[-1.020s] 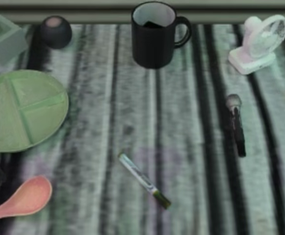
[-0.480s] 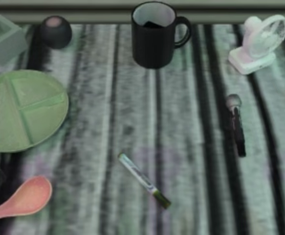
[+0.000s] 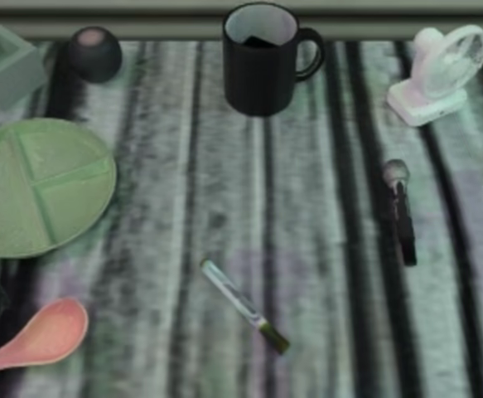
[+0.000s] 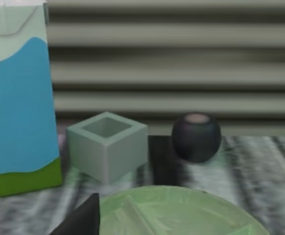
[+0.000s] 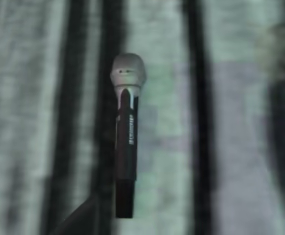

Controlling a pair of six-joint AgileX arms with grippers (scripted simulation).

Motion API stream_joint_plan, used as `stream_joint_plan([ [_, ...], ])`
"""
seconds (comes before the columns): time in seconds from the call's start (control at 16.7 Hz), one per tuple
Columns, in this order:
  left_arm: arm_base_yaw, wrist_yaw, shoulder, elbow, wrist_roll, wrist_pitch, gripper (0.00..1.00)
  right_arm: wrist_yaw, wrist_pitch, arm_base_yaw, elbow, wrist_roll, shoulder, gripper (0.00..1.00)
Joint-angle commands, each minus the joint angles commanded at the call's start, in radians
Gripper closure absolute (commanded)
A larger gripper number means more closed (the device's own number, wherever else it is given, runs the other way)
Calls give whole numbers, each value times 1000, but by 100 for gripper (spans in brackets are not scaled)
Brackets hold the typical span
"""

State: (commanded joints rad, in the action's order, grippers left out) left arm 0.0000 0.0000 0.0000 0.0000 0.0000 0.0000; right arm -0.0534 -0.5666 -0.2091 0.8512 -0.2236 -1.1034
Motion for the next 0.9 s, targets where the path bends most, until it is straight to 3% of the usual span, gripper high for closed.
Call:
stream_joint_plan([
  [0.48, 0, 0, 0, 0, 0, 0, 0, -33, -325, -132, 565, -142, -742, 0],
  [0.9, 0, 0, 0, 0, 0, 0, 0, -55, -469, -175, 728, -186, -974, 0],
])
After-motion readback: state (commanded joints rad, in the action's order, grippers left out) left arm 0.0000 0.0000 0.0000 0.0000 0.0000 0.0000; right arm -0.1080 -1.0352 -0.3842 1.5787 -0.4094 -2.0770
